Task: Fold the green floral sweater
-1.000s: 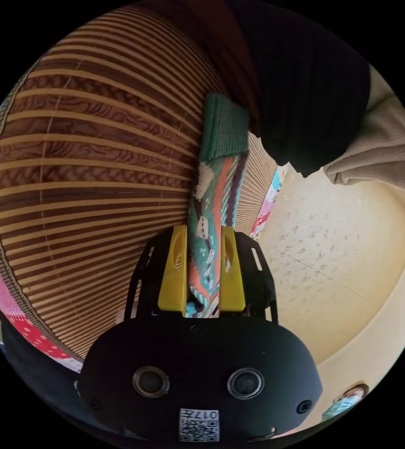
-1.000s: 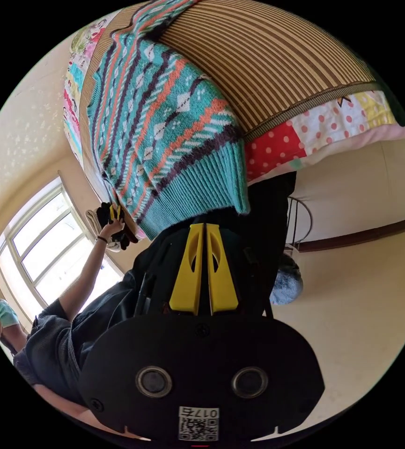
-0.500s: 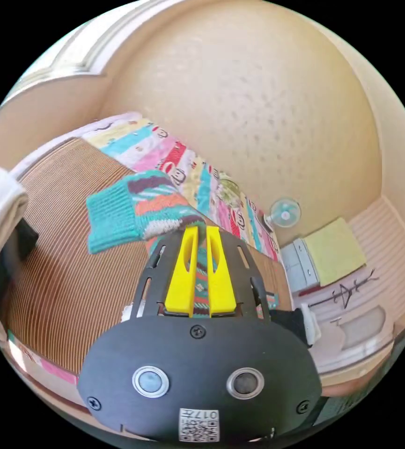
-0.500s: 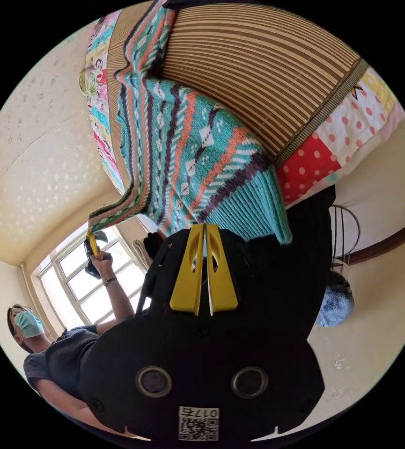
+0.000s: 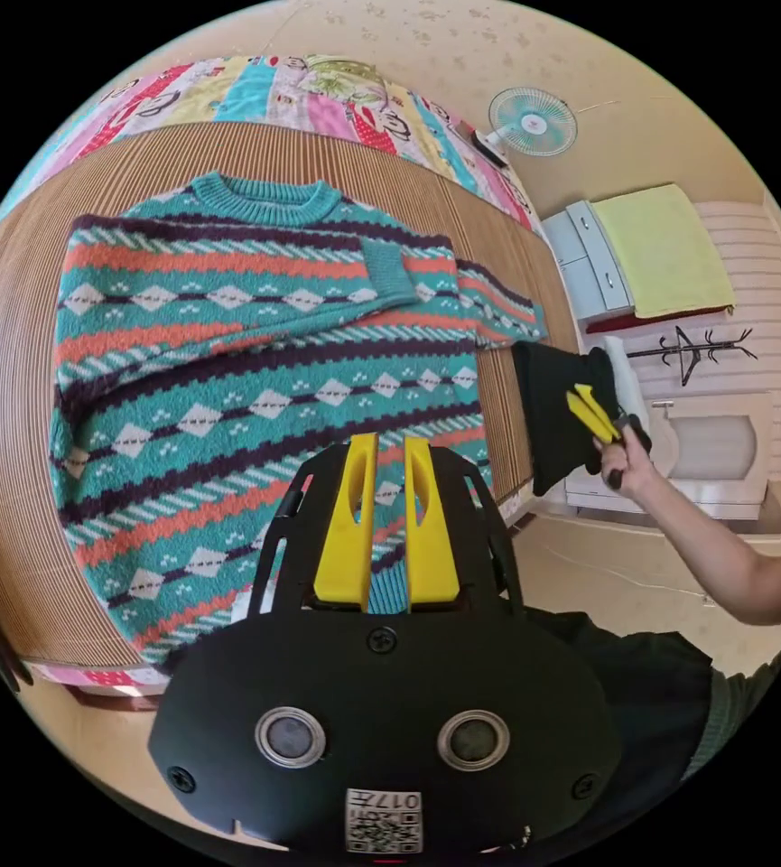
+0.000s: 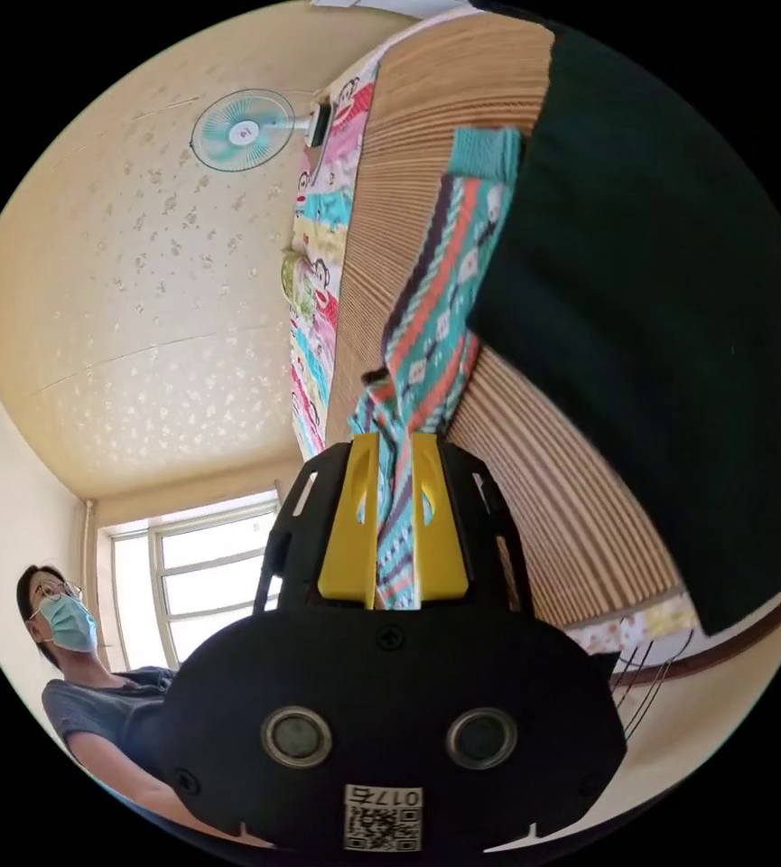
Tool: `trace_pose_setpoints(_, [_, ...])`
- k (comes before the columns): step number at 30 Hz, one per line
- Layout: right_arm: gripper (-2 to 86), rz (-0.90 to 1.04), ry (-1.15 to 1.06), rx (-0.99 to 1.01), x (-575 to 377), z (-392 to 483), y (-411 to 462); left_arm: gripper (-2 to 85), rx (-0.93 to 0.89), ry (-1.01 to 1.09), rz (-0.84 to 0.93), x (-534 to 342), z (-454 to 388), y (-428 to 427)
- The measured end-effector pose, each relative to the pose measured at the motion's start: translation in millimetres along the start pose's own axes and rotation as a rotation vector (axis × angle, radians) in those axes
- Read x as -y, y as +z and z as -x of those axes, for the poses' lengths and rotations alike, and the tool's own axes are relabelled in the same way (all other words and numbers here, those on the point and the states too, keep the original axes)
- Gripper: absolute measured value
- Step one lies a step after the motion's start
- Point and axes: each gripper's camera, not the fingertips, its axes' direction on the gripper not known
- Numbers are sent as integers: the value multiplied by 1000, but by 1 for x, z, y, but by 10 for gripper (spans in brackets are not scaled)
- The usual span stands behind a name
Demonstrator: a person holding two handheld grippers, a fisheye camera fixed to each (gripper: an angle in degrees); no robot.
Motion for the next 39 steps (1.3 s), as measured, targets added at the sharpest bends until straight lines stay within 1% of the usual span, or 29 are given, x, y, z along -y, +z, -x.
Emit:
trace_pose_setpoints(2, [72,-78,-10,-82,52,7,-7,53,43,-15,55,-13,3,11])
trace_pose_setpoints(3, [74,-97,-5,-115,63,8,-8,53,79,-25,71,-21,4,13])
trace_pose_setpoints(4, [77,-130,17,-184,83,8,-8,53,96,-31,74,-25,4,13])
trace_pose_setpoints(6, [84,-139,64,-278,109,2,-2,52,144,-64,86,-37,4,14])
trace_pose_setpoints(8, [99,-118,108,-453,130,-4,13,51,182,-105,105,-42,3,17])
trace_pose_setpoints(9, [102,-107,104,-495,134,-5,18,51,200,-137,116,-44,2,20])
trace_pose_setpoints(11, [116,-37,108,-644,144,-16,45,51,189,-169,120,-44,-2,24])
trace_pose_setpoints(15, [114,49,40,-685,144,-29,78,51,150,-175,124,-38,-16,38])
trace_pose_setpoints(17, [83,99,28,-727,136,-32,88,50,152,-151,131,-34,-23,44])
trace_pose_setpoints(18, [78,99,9,-707,131,-31,88,49,150,-138,136,-31,-27,47])
trace_pose_setpoints(20, [61,8,-63,-541,105,-16,70,46,132,-128,132,-27,-30,47])
trace_pose_setpoints(21, [57,-25,-79,-494,96,-10,64,43,117,-128,120,-27,-30,44])
trace_pose_setpoints(23, [48,-99,-154,-315,50,19,45,38,92,-123,98,-28,-30,37])
trace_pose_setpoints(24, [46,-111,-187,-276,36,29,42,34,82,-118,84,-30,-29,32])
trace_pose_setpoints(25, [42,-118,-272,-217,7,49,39,32,79,-116,80,-31,-28,29])
trace_pose_setpoints(26, [39,-113,-356,-187,-23,72,40,30,76,-114,75,-35,-26,23])
trace_pose_setpoints(27, [38,-120,-391,-181,-39,84,41,29,68,-120,67,-39,-22,16])
trace_pose_setpoints(29, [34,-145,-553,-146,-103,135,60,28,45,-126,48,-49,-15,4])
trace_pose_setpoints(30, [33,-141,-597,-134,-117,147,69,28,35,-128,39,-56,-10,-5])
trace_pose_setpoints(32, [32,-95,-729,-53,-171,182,118,28,33,-129,31,-68,-2,-18])
trace_pose_setpoints(33, [32,-77,-755,-29,-183,188,133,29,34,-129,26,-77,4,-27])
trace_pose_setpoints(34, [33,-20,-801,10,-207,196,170,29,36,-130,23,-81,7,-31])
trace_pose_setpoints(35, [33,60,-813,40,-227,196,211,31,40,-135,14,-91,15,-42])
trace_pose_setpoints(36, [34,99,-811,51,-236,193,232,34,45,-144,3,-101,24,-53])
trace_pose_setpoints(38, [37,297,-745,77,-265,161,317,42,48,-162,-10,-116,41,-71])
trace_pose_setpoints(39, [38,348,-725,81,-271,149,335,50,52,-175,-16,-125,53,-83])
